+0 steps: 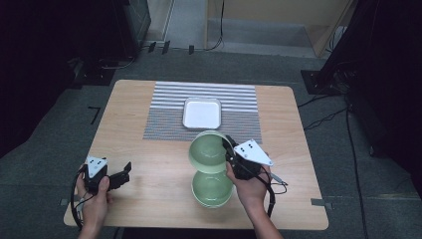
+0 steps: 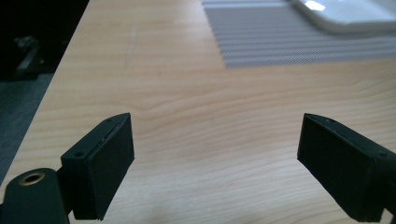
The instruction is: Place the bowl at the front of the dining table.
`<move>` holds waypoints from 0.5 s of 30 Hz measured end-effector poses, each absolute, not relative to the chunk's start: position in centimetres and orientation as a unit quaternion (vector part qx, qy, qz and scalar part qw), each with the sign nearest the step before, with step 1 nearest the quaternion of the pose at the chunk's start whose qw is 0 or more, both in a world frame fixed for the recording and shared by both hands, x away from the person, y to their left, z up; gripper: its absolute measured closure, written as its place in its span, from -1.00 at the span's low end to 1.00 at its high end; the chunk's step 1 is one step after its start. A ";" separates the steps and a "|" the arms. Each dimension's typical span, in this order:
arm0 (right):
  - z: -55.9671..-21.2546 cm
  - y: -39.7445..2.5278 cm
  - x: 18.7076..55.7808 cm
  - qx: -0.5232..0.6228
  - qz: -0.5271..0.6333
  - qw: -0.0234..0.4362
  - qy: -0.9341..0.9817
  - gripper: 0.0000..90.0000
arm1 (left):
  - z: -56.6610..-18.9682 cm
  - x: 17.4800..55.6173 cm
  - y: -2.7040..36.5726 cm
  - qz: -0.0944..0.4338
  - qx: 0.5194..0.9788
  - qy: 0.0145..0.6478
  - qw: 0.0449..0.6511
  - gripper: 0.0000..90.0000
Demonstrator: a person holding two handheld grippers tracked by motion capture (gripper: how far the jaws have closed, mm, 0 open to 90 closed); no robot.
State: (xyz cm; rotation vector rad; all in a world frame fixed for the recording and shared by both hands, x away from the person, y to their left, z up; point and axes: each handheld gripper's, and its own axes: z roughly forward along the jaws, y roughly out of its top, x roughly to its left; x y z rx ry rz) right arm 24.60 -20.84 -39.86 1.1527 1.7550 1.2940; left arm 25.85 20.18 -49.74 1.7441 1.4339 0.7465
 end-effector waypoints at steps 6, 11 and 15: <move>-40.2 -21.7 26.8 0.453 0.491 0.331 0.666 0.88 | -51.0 26.5 20.3 0.268 0.693 0.573 0.345 -0.77; -40.3 -22.0 28.1 0.454 0.493 0.328 0.665 0.88 | -51.6 26.8 20.0 0.255 0.704 0.576 0.327 -0.77; -40.3 -22.1 29.4 0.453 0.495 0.328 0.665 0.88 | -51.8 27.0 19.8 0.253 0.711 0.577 0.312 -0.77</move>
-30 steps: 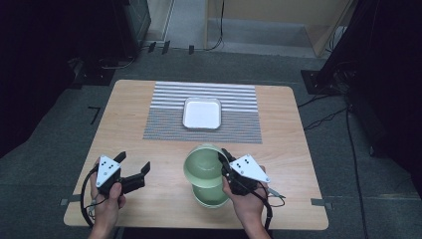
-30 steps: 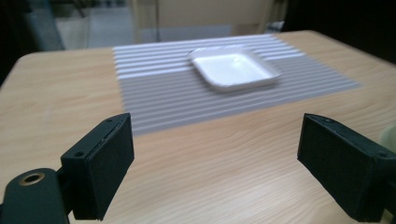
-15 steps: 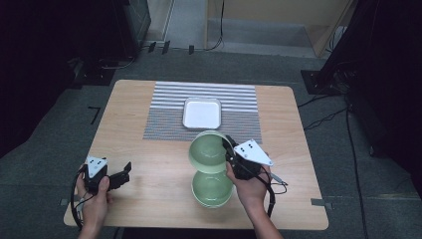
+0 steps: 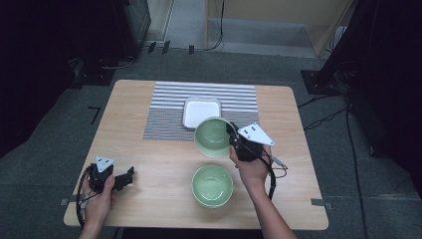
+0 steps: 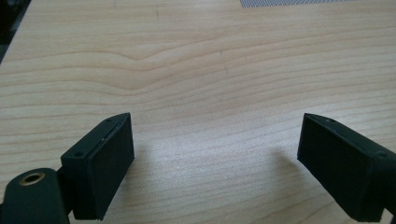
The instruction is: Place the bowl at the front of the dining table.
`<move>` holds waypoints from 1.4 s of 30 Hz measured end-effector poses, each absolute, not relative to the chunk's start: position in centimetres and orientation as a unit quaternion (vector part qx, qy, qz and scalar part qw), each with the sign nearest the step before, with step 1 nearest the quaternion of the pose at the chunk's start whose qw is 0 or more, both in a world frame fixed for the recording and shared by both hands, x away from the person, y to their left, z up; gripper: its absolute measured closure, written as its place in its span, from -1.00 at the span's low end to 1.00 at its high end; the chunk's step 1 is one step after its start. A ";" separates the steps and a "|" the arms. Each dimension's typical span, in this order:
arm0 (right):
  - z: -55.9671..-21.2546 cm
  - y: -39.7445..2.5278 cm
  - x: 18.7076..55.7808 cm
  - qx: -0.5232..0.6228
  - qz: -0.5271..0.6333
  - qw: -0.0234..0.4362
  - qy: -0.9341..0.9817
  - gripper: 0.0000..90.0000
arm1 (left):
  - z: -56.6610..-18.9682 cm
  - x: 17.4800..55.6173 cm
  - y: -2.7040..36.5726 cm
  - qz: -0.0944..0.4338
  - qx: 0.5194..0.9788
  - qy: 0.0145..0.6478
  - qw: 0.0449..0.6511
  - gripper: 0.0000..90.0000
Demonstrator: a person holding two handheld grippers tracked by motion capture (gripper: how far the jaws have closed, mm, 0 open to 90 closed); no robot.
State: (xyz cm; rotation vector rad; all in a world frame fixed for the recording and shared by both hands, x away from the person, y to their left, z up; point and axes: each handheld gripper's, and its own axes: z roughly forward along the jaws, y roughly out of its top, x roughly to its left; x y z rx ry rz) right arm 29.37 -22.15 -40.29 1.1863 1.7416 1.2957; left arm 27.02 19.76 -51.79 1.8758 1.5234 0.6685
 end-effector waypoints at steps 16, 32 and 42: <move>-41.3 -22.0 34.1 0.476 0.489 0.300 0.666 0.88 | -51.8 27.1 19.6 0.250 0.714 0.577 0.308 -0.78; -44.3 -20.5 41.2 0.512 0.445 0.266 0.685 0.88 | -51.8 27.1 19.6 0.250 0.714 0.577 0.308 -0.78; -46.2 -19.6 44.0 0.535 0.426 0.234 0.691 0.88 | -51.8 27.1 19.6 0.250 0.714 0.577 0.308 -0.78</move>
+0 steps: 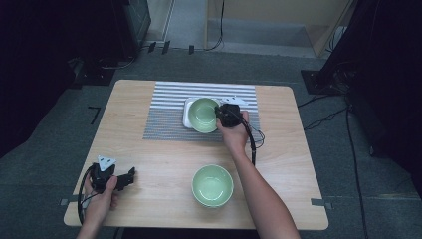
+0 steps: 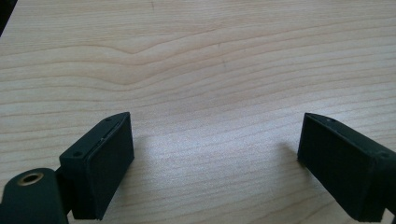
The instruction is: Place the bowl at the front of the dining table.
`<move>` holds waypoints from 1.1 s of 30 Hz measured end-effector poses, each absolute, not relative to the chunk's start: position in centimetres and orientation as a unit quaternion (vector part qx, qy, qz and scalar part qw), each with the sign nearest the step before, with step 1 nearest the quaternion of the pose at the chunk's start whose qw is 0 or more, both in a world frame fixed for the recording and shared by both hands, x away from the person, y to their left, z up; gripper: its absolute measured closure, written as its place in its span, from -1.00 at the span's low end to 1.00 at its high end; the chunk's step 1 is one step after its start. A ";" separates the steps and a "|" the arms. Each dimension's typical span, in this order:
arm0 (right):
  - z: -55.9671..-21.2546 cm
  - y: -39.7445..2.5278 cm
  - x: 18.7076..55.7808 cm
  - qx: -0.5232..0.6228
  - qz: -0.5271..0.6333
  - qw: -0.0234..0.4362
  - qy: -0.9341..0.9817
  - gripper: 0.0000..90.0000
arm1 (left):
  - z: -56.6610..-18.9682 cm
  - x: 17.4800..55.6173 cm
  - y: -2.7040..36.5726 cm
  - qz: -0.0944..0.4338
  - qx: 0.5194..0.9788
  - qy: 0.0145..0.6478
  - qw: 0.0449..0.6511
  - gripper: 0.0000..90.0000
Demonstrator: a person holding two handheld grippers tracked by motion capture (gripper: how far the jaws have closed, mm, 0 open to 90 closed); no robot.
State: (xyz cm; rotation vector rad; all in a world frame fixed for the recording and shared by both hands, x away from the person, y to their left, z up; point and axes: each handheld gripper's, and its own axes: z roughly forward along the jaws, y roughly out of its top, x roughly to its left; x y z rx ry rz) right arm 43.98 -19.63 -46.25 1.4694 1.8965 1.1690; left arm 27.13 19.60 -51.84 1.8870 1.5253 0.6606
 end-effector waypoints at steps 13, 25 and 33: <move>-47.9 -19.0 47.0 0.560 0.392 0.209 0.700 0.88 | -51.8 27.1 19.6 0.250 0.714 0.577 0.309 -0.78; -47.9 -18.7 49.0 0.604 0.364 0.164 0.690 0.88 | -51.8 27.1 19.6 0.250 0.714 0.577 0.308 -0.78; -48.0 -19.2 50.1 0.644 0.356 0.119 0.667 0.86 | -51.8 27.1 19.6 0.250 0.714 0.577 0.309 -0.78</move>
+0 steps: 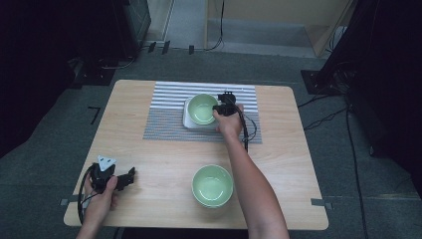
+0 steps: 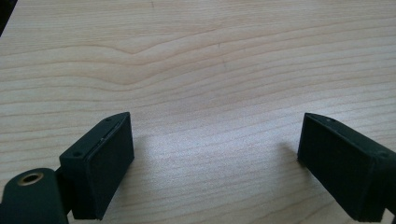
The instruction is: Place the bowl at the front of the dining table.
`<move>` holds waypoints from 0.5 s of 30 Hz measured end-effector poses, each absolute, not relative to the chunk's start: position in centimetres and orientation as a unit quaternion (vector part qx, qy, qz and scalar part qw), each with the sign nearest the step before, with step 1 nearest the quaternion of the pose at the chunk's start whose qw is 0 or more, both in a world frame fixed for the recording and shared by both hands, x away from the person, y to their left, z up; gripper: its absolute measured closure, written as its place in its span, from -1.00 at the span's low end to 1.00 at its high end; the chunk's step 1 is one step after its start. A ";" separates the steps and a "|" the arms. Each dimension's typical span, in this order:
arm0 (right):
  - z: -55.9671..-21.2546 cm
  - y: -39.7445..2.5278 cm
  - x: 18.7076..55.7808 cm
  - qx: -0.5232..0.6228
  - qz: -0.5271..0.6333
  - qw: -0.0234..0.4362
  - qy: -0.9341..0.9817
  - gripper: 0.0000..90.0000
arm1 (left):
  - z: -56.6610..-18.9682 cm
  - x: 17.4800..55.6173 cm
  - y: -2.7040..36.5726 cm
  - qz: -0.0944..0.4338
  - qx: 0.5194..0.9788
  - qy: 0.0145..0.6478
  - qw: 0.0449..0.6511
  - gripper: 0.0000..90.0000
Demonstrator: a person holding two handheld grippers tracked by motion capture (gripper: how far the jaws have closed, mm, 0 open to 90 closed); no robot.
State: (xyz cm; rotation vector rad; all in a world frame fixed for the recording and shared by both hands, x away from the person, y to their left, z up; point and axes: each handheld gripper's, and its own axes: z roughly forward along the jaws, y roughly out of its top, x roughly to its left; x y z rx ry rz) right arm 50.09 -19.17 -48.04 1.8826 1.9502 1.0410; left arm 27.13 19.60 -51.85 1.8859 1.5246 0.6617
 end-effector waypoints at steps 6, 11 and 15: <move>-48.2 -19.5 50.5 0.668 0.368 0.091 0.640 0.79 | -51.8 27.1 19.6 0.250 0.714 0.577 0.309 -0.78; -48.5 -19.7 50.6 0.669 0.372 0.081 0.638 0.68 | -51.8 27.1 19.6 0.250 0.714 0.577 0.309 -0.78; -48.4 -20.2 50.6 0.661 0.404 0.073 0.629 0.10 | -51.8 27.1 19.6 0.250 0.714 0.577 0.308 -0.78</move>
